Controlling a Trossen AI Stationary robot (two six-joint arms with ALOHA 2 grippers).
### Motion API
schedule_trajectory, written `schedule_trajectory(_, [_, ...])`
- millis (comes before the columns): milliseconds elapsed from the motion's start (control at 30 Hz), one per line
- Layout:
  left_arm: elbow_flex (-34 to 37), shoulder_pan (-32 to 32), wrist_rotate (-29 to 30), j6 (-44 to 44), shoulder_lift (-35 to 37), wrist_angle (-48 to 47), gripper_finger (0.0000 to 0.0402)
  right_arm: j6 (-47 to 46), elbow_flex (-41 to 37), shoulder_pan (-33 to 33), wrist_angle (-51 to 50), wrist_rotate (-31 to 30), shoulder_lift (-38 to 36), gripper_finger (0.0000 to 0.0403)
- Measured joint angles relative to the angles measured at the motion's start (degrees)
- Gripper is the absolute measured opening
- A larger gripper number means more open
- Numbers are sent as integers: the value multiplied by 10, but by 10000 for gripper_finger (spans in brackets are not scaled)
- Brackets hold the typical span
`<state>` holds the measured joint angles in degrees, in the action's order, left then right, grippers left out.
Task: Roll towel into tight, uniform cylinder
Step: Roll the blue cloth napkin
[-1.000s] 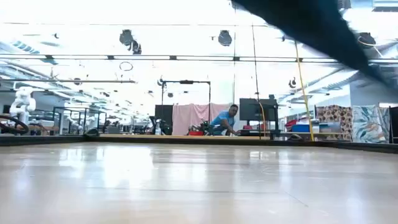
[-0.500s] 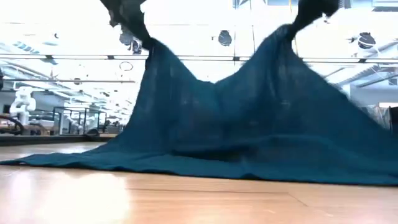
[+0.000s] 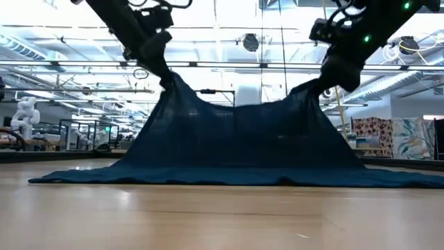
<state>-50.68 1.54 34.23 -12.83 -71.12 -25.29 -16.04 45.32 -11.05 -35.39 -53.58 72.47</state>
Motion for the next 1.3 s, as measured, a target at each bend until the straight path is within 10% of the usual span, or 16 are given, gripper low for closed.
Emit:
schedule_trajectory(933, [15,14,-27,18,-54,20,4,16,-39,123,22,91,0,0])
schedule_trajectory(1300, [15,-3,-157,11,-54,19,4,-19,-39,121,5,232,0,0])
